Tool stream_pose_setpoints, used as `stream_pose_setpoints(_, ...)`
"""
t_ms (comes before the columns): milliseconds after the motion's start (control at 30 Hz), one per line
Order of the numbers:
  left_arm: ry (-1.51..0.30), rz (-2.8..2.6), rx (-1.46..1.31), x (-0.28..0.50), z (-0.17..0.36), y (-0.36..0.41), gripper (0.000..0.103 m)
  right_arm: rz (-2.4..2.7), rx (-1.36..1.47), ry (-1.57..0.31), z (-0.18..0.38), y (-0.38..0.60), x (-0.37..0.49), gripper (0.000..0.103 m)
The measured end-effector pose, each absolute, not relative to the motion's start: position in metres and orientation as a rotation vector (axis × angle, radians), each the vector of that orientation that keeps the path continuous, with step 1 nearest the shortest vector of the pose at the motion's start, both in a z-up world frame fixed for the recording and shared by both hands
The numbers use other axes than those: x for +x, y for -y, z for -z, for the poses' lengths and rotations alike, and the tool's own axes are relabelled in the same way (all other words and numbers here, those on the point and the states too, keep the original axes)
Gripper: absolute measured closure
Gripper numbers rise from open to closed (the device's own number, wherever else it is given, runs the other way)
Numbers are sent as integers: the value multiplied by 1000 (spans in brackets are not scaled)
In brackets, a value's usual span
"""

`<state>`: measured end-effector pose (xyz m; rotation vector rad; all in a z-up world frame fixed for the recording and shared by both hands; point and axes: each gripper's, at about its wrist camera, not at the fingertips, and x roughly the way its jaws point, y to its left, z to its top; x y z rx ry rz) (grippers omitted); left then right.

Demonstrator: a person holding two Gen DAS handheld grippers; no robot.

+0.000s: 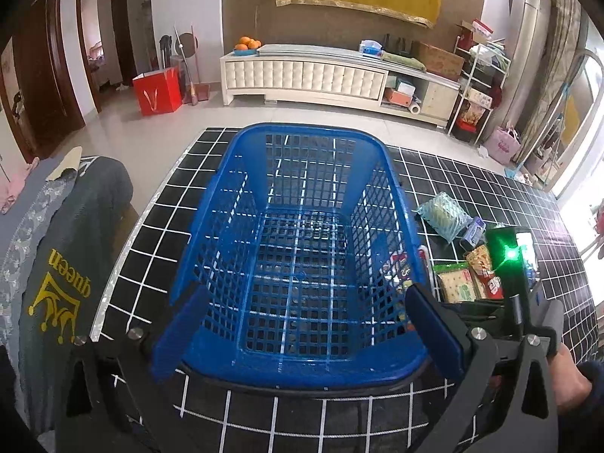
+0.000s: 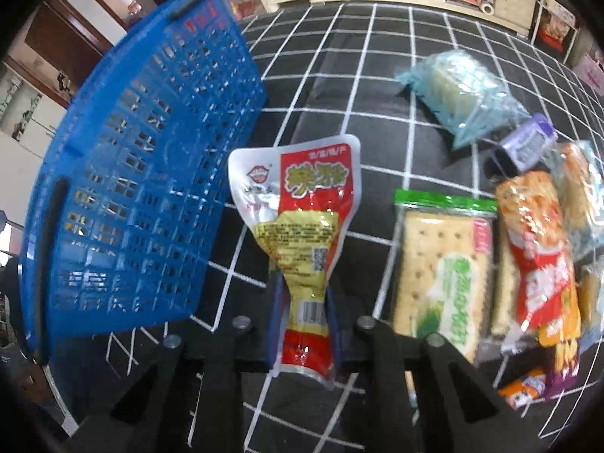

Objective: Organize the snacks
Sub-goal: 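Lift the red pack with the right tool while the left tool approaches the cracker pack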

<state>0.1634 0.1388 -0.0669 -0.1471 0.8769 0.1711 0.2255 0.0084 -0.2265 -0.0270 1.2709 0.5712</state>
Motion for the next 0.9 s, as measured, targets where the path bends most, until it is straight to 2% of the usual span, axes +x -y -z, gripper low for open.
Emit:
stream_pose_setpoints(500, -873, -116, -79, 167, 43, -59, 0, -544, 72, -1113, 137, 105, 223, 78)
stream_pose_setpoints(533, -884, -106, -74, 170, 45, -50, 0, -536, 81, -1107, 133, 110, 223, 82)
stream_pose_setpoints(567, -892, -98, -69, 172, 46, -44, 0, -531, 93, -1102, 129, 114, 230, 97)
stream_pose_setpoints(700, -955, -65, -42, 187, 58, -13, 0, -497, 120, -1091, 124, 136, 241, 97)
stream_pose_setpoints(900, -1021, -34, -65, 204, 80, 15, 0, -508, 194, -1140, 145, 160, 250, 99)
